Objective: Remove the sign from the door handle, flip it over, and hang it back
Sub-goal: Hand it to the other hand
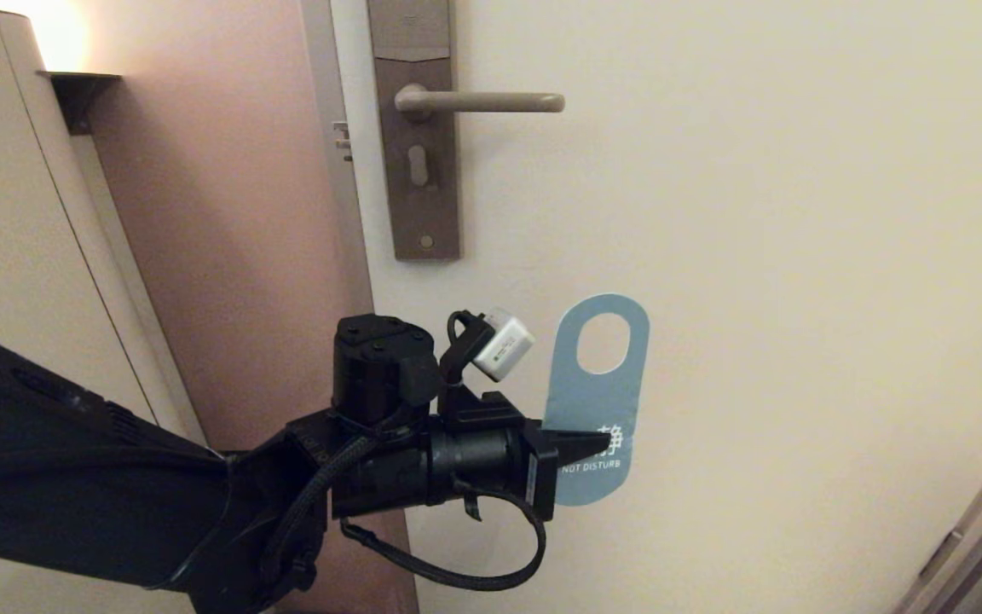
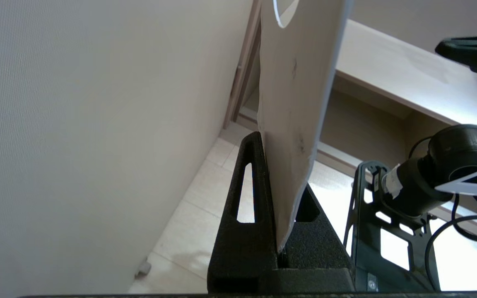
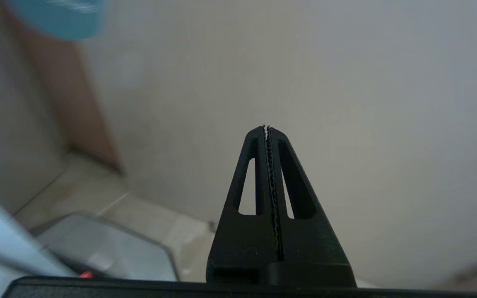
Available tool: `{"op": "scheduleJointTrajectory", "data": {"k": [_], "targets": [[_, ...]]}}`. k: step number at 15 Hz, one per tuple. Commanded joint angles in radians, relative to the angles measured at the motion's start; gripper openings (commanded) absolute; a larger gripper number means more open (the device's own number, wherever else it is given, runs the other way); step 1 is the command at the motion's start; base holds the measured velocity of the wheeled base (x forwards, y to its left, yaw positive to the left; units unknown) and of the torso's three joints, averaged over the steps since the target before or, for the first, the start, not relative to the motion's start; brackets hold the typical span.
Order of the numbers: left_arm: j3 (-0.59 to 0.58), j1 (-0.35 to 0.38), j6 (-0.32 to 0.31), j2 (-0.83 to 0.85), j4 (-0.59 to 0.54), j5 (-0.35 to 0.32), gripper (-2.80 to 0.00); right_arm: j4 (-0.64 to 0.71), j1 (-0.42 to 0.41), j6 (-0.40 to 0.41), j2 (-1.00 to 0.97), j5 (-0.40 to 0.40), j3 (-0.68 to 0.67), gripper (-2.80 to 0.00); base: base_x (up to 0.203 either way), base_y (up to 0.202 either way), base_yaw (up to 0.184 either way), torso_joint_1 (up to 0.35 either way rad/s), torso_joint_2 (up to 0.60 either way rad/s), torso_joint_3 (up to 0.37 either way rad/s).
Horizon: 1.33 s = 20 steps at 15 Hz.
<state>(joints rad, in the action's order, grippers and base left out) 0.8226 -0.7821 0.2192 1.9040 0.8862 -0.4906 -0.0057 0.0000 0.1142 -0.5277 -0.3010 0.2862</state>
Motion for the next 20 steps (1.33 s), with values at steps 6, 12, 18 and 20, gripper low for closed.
{"op": "scheduleJointTrajectory", "data": {"k": [6, 12, 18, 20], "targets": [[0.004, -0.002, -0.003, -0.016, 0.057, -0.018, -2.80, 0.000, 0.000, 0.043, -0.164, -0.274, 0.059, -2.80, 0.000, 0.000, 0.000, 0.000, 0.00, 0.000], [0.019, -0.005, -0.017, -0.060, 0.073, -0.066, -2.80, -0.067, 0.108, 0.044, -0.318, -0.356, 0.105, -2.80, 0.000, 0.000, 0.000, 0.000, 0.00, 0.000], [0.073, -0.006, -0.012, -0.040, 0.094, -0.103, -2.80, -0.216, 0.236, 0.040, -0.536, -0.357, 0.167, 0.00, 0.000, 0.000, 0.000, 0.000, 0.00, 0.000], [0.075, -0.006, -0.011, -0.042, 0.094, -0.103, -2.80, -0.235, 0.264, 0.041, -0.574, -0.354, 0.180, 0.00, 0.000, 0.000, 0.000, 0.000, 0.00, 0.000]]}}
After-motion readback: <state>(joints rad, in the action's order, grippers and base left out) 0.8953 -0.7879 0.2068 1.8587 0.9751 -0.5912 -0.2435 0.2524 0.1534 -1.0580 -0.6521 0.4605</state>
